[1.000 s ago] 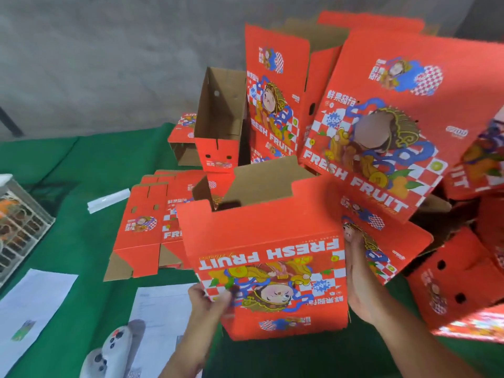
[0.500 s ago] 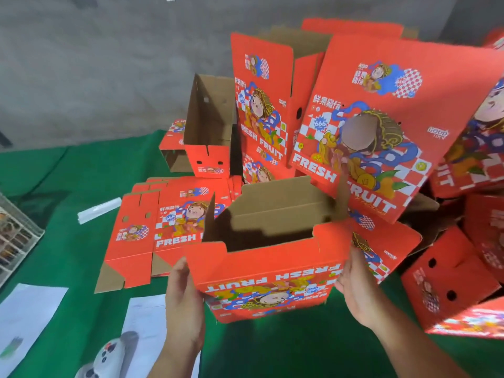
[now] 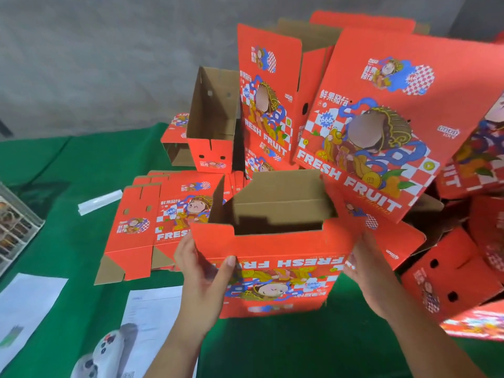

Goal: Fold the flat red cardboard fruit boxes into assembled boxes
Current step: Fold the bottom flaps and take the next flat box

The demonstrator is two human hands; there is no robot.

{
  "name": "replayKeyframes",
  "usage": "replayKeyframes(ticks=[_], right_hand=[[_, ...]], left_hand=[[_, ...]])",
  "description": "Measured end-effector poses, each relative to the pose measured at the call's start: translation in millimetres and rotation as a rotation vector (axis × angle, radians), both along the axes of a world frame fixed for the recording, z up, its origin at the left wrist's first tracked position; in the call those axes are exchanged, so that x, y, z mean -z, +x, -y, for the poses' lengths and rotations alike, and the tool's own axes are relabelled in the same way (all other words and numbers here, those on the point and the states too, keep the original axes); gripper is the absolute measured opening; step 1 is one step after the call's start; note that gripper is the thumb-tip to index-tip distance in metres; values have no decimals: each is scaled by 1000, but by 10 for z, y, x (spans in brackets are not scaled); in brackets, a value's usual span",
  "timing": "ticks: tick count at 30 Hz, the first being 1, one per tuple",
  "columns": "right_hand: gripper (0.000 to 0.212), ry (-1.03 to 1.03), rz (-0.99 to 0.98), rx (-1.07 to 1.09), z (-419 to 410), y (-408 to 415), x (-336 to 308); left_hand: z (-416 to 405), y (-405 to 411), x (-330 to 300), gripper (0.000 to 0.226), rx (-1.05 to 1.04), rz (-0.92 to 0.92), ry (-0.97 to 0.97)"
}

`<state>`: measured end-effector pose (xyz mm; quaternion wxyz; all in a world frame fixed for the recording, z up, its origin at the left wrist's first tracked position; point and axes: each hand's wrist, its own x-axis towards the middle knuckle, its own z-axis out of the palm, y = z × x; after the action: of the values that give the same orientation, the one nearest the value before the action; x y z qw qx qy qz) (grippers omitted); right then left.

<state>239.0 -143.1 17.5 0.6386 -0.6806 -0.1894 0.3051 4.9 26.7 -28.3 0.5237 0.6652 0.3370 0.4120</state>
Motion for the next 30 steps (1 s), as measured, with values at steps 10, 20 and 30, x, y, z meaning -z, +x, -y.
replayKeyframes(ticks=[10, 20, 30], right_hand=[[27, -134, 748, -18, 129, 224, 286], [51, -463, 846, 146, 46, -77, 197], [93, -222, 748, 161, -165, -164, 90]], left_hand=[[-200, -152, -263, 30, -53, -422, 330], [-64, 34, -364, 32, -222, -261, 257], [-68, 76, -320, 71, -307, -232, 491]])
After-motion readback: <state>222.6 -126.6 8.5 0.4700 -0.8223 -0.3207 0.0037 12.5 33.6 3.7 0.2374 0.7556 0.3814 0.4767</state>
